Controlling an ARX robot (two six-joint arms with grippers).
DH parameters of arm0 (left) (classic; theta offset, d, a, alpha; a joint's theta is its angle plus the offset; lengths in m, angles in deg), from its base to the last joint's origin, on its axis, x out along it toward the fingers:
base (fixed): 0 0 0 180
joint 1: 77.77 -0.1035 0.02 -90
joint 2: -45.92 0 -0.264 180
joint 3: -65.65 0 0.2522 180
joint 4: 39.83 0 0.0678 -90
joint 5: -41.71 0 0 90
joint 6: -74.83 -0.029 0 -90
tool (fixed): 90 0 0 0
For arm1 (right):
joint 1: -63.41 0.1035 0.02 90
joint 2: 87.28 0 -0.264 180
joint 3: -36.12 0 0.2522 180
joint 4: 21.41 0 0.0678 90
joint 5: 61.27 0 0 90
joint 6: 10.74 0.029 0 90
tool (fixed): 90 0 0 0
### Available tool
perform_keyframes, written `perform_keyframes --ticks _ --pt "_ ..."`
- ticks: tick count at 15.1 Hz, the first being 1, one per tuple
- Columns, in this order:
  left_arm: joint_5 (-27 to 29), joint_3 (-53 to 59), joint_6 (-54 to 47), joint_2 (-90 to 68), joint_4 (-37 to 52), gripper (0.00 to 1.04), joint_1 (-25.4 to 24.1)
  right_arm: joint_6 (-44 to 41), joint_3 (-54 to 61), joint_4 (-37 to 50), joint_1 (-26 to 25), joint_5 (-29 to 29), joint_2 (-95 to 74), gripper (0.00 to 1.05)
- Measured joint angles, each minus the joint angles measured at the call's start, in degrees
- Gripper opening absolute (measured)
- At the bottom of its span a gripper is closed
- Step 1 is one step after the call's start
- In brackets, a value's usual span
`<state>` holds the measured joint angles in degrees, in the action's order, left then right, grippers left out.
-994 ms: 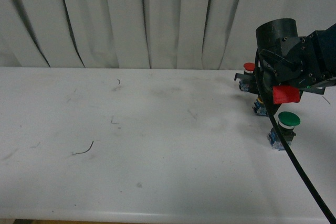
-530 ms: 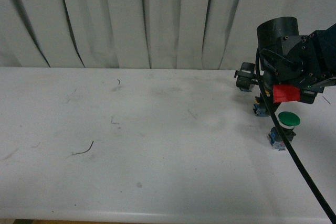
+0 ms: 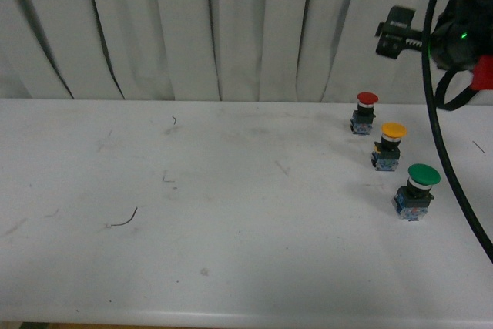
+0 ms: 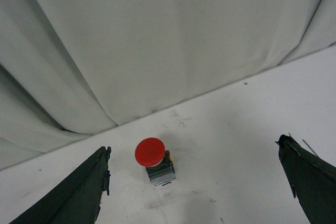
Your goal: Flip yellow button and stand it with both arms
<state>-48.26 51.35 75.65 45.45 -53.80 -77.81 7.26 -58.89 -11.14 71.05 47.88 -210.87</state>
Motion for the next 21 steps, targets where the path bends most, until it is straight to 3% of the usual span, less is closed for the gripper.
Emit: perform_keyframes --ticks 5,6,9,12,14,21 --pt "0.0 0.0 0.0 0.0 0.0 0.98 0.0 -2.8 26.5 10.9 -1.3 -11.9 30.6 0.98" --pt "0.0 0.0 0.0 0.0 0.0 0.98 0.0 -5.0 31.8 11.8 -1.8 -13.6 38.0 0.94" --pt "0.0 0.0 0.0 0.0 0.0 0.98 0.0 -15.3 53.1 5.4 -3.6 -14.6 62.3 0.57" --pt "0.0 0.0 0.0 0.0 0.0 0.98 0.0 -17.2 66.5 -0.8 -2.5 -14.2 84.5 0.20" --pt "0.0 0.0 0.0 0.0 0.0 0.98 0.0 -17.6 69.6 -0.2 -7.8 -18.5 89.0 0.02" --pt "0.0 0.0 0.0 0.0 0.0 0.98 0.0 -17.7 77.1 -4.4 -7.6 -19.1 99.5 0.02"
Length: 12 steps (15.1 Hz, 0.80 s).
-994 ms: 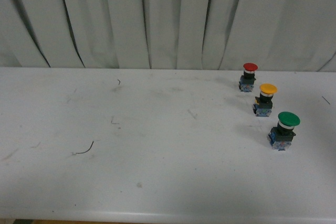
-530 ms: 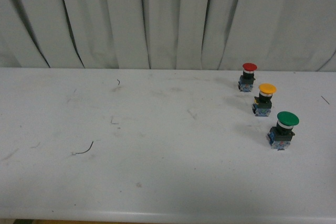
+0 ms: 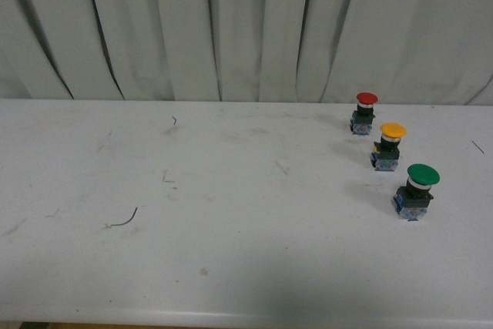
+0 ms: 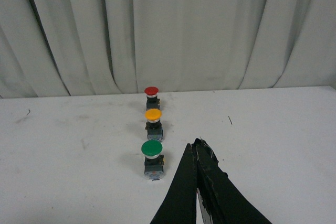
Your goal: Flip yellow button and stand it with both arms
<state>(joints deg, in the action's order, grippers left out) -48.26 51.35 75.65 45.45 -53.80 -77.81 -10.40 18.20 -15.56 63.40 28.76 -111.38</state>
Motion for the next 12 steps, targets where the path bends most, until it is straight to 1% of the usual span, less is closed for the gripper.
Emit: perform_keyframes --ticks 5,6,12 --pt "0.0 0.0 0.0 0.0 0.0 0.98 0.0 0.0 2.1 -4.7 0.0 0.0 7.1 0.02" --pt "0.0 0.0 0.0 0.0 0.0 0.98 0.0 0.0 3.5 -3.5 0.0 0.0 8.2 0.02" --pt "0.0 0.0 0.0 0.0 0.0 0.98 0.0 0.0 3.5 -9.6 0.0 0.0 14.2 0.02"
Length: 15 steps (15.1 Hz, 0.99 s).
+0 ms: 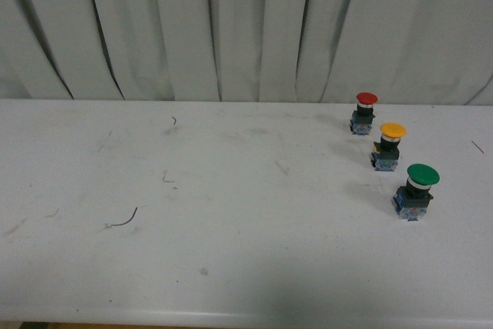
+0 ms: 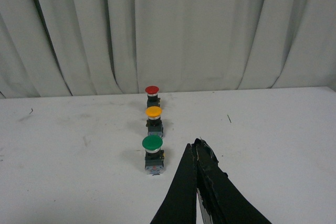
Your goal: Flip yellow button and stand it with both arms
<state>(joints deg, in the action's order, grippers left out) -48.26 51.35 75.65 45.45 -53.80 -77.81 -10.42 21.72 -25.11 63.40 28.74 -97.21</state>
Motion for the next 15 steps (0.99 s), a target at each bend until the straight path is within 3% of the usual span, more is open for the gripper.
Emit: perform_keyframes --ticks 2,5,6,13,14,15 --pt "0.0 0.0 0.0 0.0 0.0 0.98 0.0 0.0 0.0 -10.5 0.0 0.0 8.8 0.02" --pt "0.0 0.0 0.0 0.0 0.0 0.98 0.0 0.0 0.0 -10.2 0.0 0.0 9.7 0.02" --pt "0.0 0.0 0.0 0.0 0.0 0.98 0.0 -0.1 0.0 -10.3 0.0 0.0 9.7 0.07" --pt "0.0 0.0 0.0 0.0 0.0 0.98 0.0 -0.1 0.0 -10.3 0.0 0.0 9.7 0.93" --pt "0.0 0.0 0.0 0.0 0.0 0.98 0.0 -0.1 0.0 -10.3 0.0 0.0 9.7 1.00" --pt "0.0 0.0 0.0 0.0 0.0 0.98 0.0 -0.1 0.0 -10.3 0.0 0.0 9.7 0.97"
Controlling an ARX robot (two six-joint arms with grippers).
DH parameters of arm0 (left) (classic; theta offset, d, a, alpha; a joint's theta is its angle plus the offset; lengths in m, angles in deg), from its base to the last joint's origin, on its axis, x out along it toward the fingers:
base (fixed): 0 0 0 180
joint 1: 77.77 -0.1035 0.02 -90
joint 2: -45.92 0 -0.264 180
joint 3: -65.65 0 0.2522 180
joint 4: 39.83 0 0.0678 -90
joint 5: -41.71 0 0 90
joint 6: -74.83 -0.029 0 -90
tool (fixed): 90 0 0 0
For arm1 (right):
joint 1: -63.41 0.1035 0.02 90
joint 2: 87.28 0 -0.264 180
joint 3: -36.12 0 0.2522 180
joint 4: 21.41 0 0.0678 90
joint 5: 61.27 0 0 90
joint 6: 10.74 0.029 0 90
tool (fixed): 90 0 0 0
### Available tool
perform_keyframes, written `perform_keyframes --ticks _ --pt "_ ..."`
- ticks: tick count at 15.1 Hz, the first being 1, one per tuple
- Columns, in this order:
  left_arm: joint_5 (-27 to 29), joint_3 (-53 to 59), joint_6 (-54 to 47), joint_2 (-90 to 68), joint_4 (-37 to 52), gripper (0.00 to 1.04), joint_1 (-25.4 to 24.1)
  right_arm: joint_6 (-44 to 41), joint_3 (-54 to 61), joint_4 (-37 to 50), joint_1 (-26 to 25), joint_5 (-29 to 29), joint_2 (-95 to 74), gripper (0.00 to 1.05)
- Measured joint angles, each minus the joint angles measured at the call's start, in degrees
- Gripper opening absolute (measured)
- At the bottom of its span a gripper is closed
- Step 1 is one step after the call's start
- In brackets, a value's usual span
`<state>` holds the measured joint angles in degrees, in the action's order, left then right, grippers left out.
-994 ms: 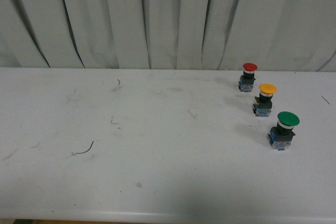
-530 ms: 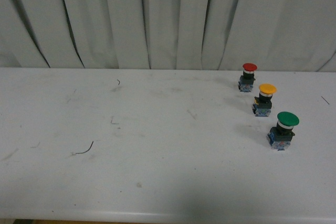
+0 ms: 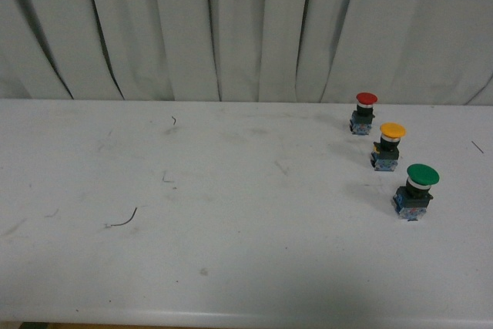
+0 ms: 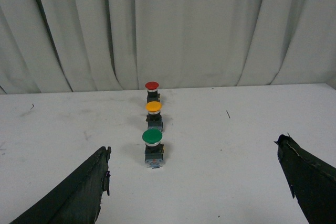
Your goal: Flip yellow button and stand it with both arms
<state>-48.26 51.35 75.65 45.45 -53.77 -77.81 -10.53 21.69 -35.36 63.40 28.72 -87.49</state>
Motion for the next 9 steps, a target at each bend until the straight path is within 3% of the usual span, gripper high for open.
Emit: perform_keyframes --ticks 9 --pt "0.0 0.0 0.0 0.0 0.0 0.98 0.0 0.0 0.0 0.0 0.0 0.0 0.0 0.98"
